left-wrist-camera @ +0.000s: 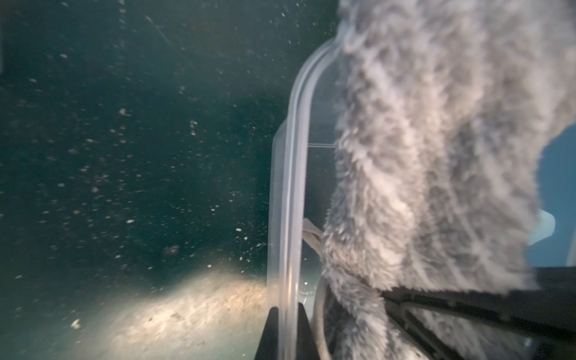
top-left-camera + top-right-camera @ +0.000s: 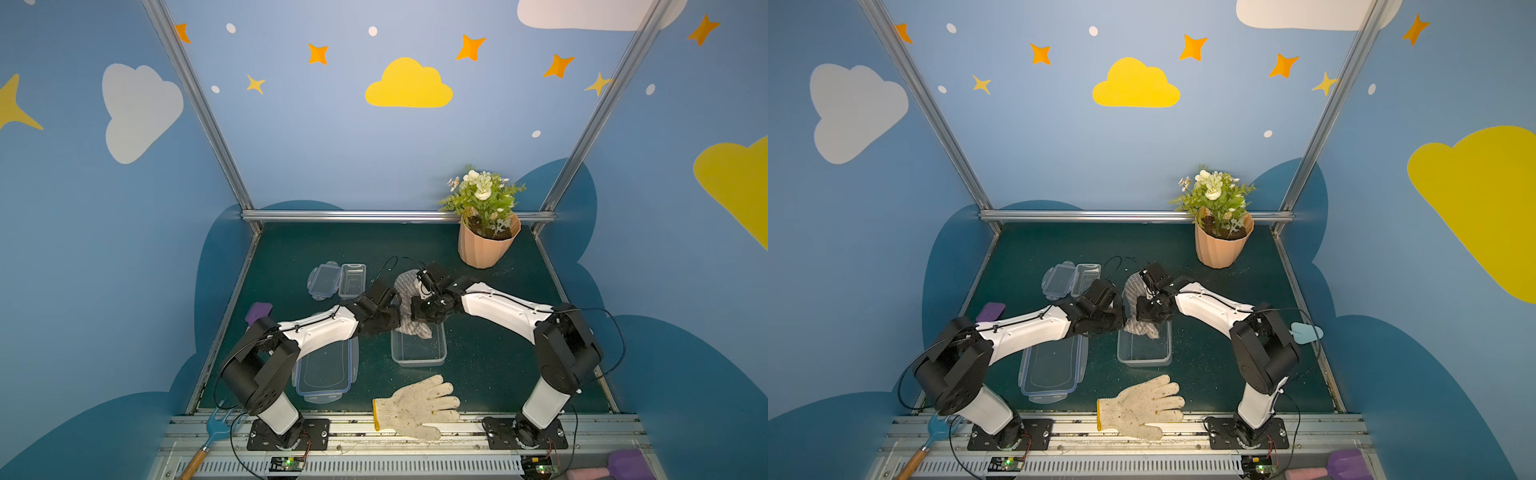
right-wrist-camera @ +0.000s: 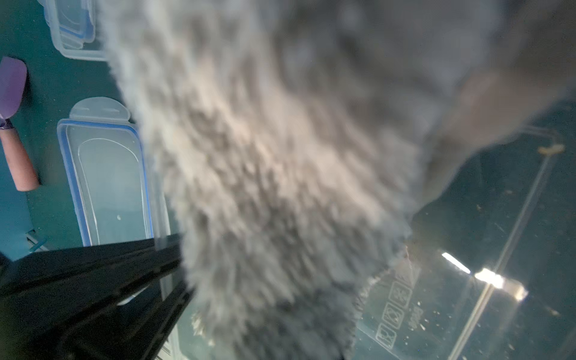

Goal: Wipe the insides of the lunch boxes
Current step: Pick up the lunch box from the center of the board, then wipe the dirt inside the lunch box.

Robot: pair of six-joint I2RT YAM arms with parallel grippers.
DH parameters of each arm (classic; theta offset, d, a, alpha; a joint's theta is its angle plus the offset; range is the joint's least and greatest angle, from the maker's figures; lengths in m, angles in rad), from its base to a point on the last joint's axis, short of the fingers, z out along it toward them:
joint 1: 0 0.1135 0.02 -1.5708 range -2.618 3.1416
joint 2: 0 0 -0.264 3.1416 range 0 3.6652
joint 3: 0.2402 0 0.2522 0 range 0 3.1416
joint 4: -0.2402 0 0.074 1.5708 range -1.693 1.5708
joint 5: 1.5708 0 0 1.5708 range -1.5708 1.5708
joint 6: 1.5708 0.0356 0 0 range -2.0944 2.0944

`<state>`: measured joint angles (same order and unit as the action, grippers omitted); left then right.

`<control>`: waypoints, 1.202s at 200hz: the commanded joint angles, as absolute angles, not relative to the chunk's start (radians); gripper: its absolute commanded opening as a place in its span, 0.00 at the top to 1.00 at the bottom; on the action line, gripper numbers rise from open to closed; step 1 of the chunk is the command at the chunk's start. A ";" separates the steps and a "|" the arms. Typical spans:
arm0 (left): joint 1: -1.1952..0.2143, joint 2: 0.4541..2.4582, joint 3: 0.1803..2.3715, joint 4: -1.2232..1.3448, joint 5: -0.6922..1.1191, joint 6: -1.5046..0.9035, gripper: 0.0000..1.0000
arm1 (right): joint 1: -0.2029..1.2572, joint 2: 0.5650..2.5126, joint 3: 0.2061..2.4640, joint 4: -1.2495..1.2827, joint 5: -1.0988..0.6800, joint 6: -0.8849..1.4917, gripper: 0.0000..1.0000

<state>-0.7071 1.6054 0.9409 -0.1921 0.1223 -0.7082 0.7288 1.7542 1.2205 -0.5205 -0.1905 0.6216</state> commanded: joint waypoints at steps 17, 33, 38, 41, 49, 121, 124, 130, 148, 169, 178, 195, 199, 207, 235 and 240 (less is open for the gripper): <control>-0.743 1.524 0.958 -0.111 0.191 -0.722 0.96 | 0.734 1.859 1.351 -0.483 -0.102 0.630 1.00; -0.759 1.506 0.957 -0.064 0.246 -0.741 0.95 | 0.735 1.901 1.398 -0.446 -0.100 0.637 1.00; -0.763 1.504 0.959 -0.054 0.255 -0.749 0.96 | 0.735 1.908 1.401 -0.419 -0.112 0.645 1.00; -0.765 1.502 0.960 -0.049 0.257 -0.755 0.96 | 0.736 1.912 1.400 -0.402 -0.122 0.652 1.00; -0.766 1.498 0.960 -0.039 0.259 -0.776 0.96 | 0.737 1.918 1.402 -0.366 -0.150 0.671 1.00; -0.662 1.362 1.012 -0.151 -0.236 -0.841 0.96 | 0.838 1.798 1.256 -0.427 -0.345 0.671 1.00; -0.661 1.360 1.022 -0.163 -0.262 -0.836 0.96 | 0.840 1.789 1.247 -0.438 -0.349 0.666 1.00; -0.660 1.358 1.045 -0.184 -0.309 -0.823 0.96 | 0.846 1.772 1.232 -0.461 -0.357 0.660 1.00; -0.661 1.363 1.126 -0.261 -0.369 -0.768 0.96 | 0.850 1.747 1.217 -0.570 -0.374 0.629 1.00; -0.699 1.368 1.188 -0.356 -0.424 -0.722 0.96 | 0.851 1.777 1.274 -0.771 -0.320 0.557 1.00; -0.734 1.361 1.200 -0.392 -0.465 -0.699 0.96 | 0.852 1.795 1.306 -0.852 -0.250 0.535 1.00; -0.802 1.355 1.214 -0.486 -0.536 -0.685 0.96 | 0.844 1.820 1.363 -0.970 -0.080 0.524 1.00; -0.816 1.353 1.215 -0.512 -0.544 -0.689 0.96 | 0.840 1.824 1.376 -0.990 -0.045 0.524 1.00; -0.843 1.347 1.213 -0.551 -0.554 -0.700 0.96 | 0.826 1.828 1.399 -1.014 0.011 0.529 1.00; -0.937 1.312 1.158 -0.613 -0.538 -0.767 0.96 | 0.777 1.820 1.459 -0.952 0.090 0.535 1.00; -0.951 1.305 1.146 -0.612 -0.526 -0.776 0.96 | 0.768 1.822 1.474 -0.934 0.092 0.535 1.00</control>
<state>-0.8974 1.3846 1.1568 -0.5632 -0.4843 -0.7204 0.8238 1.7947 1.4311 -0.8448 -0.0895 0.5465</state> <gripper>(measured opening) 0.062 0.049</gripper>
